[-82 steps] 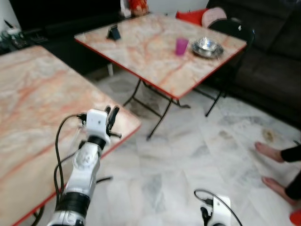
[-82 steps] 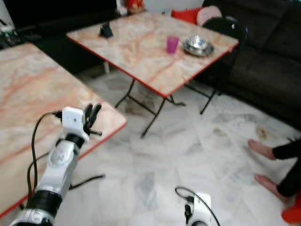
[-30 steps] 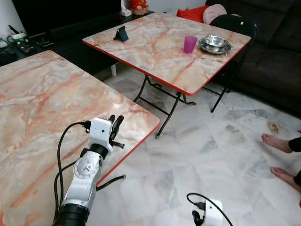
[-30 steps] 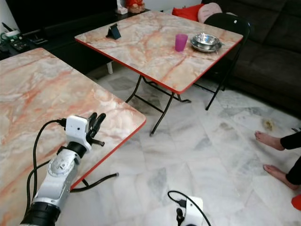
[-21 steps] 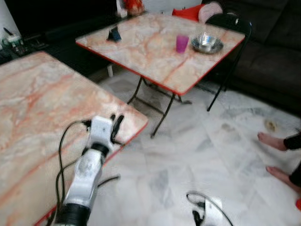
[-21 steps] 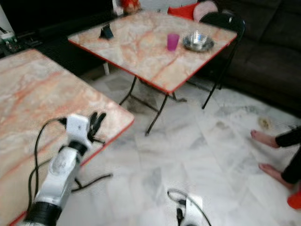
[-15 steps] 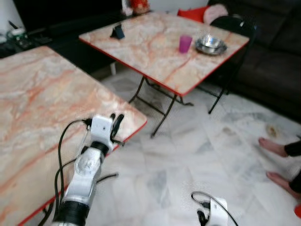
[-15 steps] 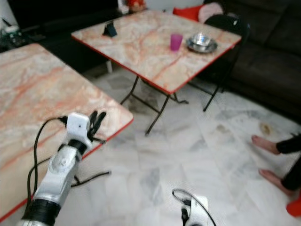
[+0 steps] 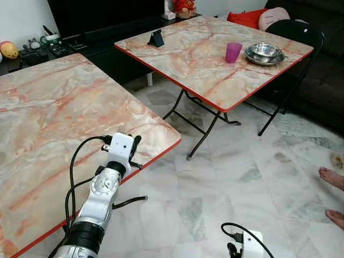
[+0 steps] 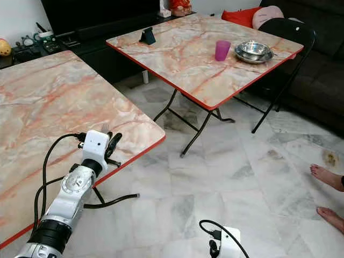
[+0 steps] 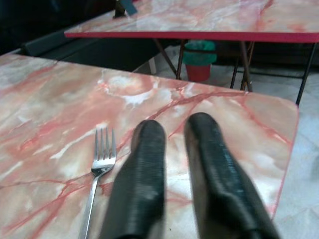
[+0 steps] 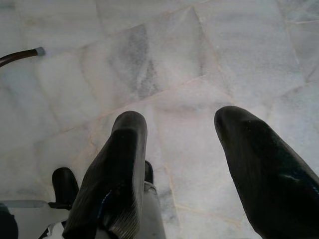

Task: Setting the table

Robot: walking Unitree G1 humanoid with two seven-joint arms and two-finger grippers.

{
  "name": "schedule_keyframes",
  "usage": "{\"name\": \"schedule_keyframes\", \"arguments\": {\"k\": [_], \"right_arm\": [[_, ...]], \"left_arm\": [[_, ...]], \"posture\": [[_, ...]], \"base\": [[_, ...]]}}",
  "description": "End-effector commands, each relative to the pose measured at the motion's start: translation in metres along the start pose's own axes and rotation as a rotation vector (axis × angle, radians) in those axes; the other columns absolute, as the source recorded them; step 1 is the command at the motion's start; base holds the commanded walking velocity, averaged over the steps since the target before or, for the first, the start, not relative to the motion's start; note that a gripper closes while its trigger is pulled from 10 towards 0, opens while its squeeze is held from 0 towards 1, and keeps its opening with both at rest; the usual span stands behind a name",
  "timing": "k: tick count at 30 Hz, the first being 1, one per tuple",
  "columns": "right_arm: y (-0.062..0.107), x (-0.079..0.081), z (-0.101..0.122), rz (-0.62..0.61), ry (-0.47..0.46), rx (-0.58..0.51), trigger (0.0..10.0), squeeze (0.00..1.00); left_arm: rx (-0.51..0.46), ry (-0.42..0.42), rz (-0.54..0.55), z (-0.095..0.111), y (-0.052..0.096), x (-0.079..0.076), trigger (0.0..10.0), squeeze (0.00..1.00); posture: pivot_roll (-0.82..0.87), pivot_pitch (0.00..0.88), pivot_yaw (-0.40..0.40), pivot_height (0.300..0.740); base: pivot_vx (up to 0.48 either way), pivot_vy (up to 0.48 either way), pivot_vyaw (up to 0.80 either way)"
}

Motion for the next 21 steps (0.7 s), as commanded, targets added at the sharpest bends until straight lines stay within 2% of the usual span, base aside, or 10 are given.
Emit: {"name": "schedule_keyframes", "arguments": {"k": [1, 8, 13, 17, 18, 21], "right_arm": [[0.001, 0.003, -0.005, 0.002, 0.003, 0.020, 10.0, 0.00], [0.001, 0.009, -0.006, 0.009, 0.003, 0.022, 10.0, 0.00], [0.002, 0.011, -0.009, 0.007, 0.002, 0.027, 10.0, 0.00], [0.002, 0.011, -0.009, 0.008, 0.002, 0.028, 10.0, 0.00], [0.002, 0.011, -0.009, 0.007, 0.002, 0.027, 10.0, 0.00], [0.002, 0.007, -0.008, 0.003, 0.002, 0.021, 10.0, 0.00]], "left_arm": [[0.060, -0.027, -0.010, -0.008, -0.005, -0.005, 10.0, 1.00], [0.095, -0.006, -0.009, -0.009, -0.015, -0.008, 10.0, 1.00], [0.142, 0.044, 0.022, -0.014, -0.023, 0.004, 10.0, 1.00], [0.166, 0.073, 0.020, -0.018, -0.026, 0.007, 10.0, 1.00], [0.180, 0.113, 0.026, -0.019, -0.029, 0.011, 10.0, 0.00], [0.206, 0.138, 0.024, -0.021, -0.031, 0.014, 10.0, 0.00]], "posture": [[0.06, 0.000, -0.042, 0.740], [0.06, 0.000, -0.038, 0.740], [0.05, 0.000, -0.038, 0.740], [0.05, 0.000, -0.038, 0.740], [0.06, 0.000, -0.042, 0.740], [0.05, 0.000, -0.043, 0.740]], "base": [[0.000, 0.000, 0.00], [0.000, 0.000, 0.00], [0.000, 0.000, 0.00], [0.000, 0.000, 0.00], [0.000, 0.000, 0.00], [0.000, 0.000, 0.00]]}}
Point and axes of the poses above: a point about 5 cm out from each wrist's last joint towards the gripper, its own y axis pointing back from the gripper into the wrist, its own z axis along the axis of the wrist's last joint, x = y × z, the point moved 4 cm from there along -y, pointing out of the wrist towards the gripper, and after that the axes turned 2 degrees about -y, right-handed, at the moved point
